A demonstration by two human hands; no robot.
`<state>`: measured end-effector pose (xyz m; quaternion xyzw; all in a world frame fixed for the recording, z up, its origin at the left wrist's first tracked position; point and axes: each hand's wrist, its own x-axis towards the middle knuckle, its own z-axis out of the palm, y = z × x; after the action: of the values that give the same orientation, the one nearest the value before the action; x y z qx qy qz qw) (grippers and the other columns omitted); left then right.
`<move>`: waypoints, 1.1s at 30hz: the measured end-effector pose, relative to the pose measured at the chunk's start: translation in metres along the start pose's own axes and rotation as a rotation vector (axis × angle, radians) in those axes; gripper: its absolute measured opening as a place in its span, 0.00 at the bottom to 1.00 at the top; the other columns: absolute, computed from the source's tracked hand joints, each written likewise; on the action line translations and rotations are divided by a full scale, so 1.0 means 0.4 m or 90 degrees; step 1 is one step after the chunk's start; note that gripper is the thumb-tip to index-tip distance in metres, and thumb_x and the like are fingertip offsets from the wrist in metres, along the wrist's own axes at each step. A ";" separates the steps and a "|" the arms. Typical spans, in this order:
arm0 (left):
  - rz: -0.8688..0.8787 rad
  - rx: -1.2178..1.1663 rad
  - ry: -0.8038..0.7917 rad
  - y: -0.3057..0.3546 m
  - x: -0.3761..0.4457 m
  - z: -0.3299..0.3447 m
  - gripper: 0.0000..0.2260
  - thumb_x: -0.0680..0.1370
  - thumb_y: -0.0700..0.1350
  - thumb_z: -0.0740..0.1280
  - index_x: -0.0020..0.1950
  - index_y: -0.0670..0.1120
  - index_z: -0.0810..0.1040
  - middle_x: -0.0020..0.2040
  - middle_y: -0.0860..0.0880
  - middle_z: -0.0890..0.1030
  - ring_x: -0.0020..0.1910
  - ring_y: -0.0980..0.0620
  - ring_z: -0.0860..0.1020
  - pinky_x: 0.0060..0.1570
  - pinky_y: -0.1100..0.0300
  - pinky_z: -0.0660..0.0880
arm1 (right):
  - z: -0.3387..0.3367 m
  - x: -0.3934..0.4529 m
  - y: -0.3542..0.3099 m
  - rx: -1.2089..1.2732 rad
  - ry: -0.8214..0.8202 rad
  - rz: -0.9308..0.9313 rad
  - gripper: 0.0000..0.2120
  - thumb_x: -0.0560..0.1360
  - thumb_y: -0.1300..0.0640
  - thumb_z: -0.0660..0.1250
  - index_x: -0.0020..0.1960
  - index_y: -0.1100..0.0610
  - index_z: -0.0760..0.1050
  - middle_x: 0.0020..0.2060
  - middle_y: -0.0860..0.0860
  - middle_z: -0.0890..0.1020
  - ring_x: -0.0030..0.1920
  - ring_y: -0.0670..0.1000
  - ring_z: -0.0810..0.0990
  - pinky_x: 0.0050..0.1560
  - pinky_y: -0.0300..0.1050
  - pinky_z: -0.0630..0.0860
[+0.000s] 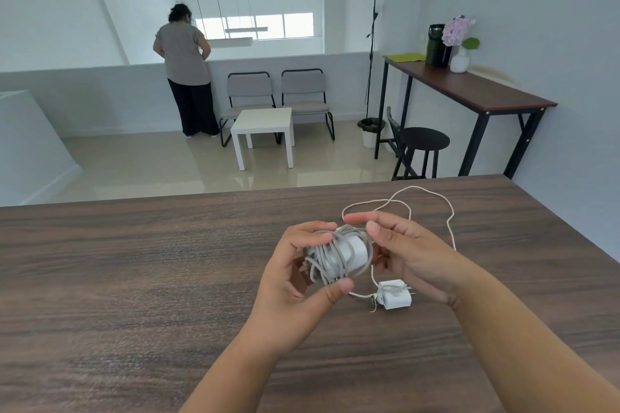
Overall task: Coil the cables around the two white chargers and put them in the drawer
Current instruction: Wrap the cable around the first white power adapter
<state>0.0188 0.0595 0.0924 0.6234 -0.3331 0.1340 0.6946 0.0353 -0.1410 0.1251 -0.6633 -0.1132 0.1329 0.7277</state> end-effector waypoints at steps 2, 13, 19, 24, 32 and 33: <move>-0.036 -0.040 0.016 -0.007 -0.003 -0.001 0.21 0.69 0.37 0.75 0.58 0.51 0.76 0.63 0.44 0.76 0.65 0.45 0.74 0.61 0.54 0.73 | -0.005 -0.001 0.008 0.081 0.013 0.049 0.23 0.75 0.41 0.62 0.62 0.55 0.78 0.41 0.52 0.77 0.36 0.47 0.72 0.38 0.42 0.68; -0.057 0.012 -0.051 -0.003 -0.017 -0.003 0.21 0.70 0.37 0.76 0.58 0.51 0.76 0.64 0.48 0.75 0.65 0.45 0.75 0.57 0.52 0.76 | -0.024 -0.008 -0.011 0.044 -0.019 0.124 0.15 0.70 0.55 0.70 0.52 0.64 0.81 0.39 0.54 0.79 0.35 0.47 0.72 0.35 0.41 0.69; -0.102 -0.059 -0.060 0.000 -0.019 -0.004 0.22 0.68 0.34 0.76 0.58 0.49 0.75 0.64 0.47 0.76 0.65 0.46 0.75 0.59 0.55 0.74 | -0.037 -0.008 -0.006 0.137 -0.084 0.109 0.10 0.65 0.56 0.78 0.39 0.60 0.79 0.34 0.54 0.76 0.31 0.46 0.74 0.32 0.36 0.75; -0.143 -0.122 -0.053 -0.001 -0.014 -0.015 0.22 0.67 0.34 0.76 0.57 0.48 0.75 0.64 0.44 0.77 0.63 0.44 0.75 0.59 0.53 0.74 | -0.021 -0.012 0.003 0.219 -0.044 0.094 0.10 0.63 0.57 0.78 0.34 0.59 0.78 0.30 0.54 0.78 0.27 0.46 0.76 0.29 0.36 0.77; -0.134 -0.074 -0.003 -0.020 -0.021 -0.018 0.21 0.67 0.34 0.76 0.55 0.49 0.74 0.59 0.48 0.77 0.59 0.49 0.77 0.55 0.58 0.75 | 0.023 0.001 0.004 0.187 0.167 0.043 0.07 0.73 0.66 0.68 0.36 0.64 0.73 0.27 0.56 0.77 0.24 0.47 0.75 0.26 0.36 0.76; -0.138 -0.069 0.016 -0.027 -0.023 -0.015 0.21 0.67 0.36 0.76 0.55 0.47 0.73 0.58 0.48 0.77 0.58 0.49 0.77 0.55 0.58 0.75 | 0.028 0.007 0.011 0.171 0.211 0.009 0.07 0.73 0.67 0.68 0.37 0.64 0.73 0.27 0.56 0.77 0.25 0.47 0.76 0.26 0.36 0.76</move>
<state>0.0202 0.0653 0.0782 0.6154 -0.2617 0.0480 0.7420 0.0337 -0.1291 0.1216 -0.5741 0.0311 0.0410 0.8171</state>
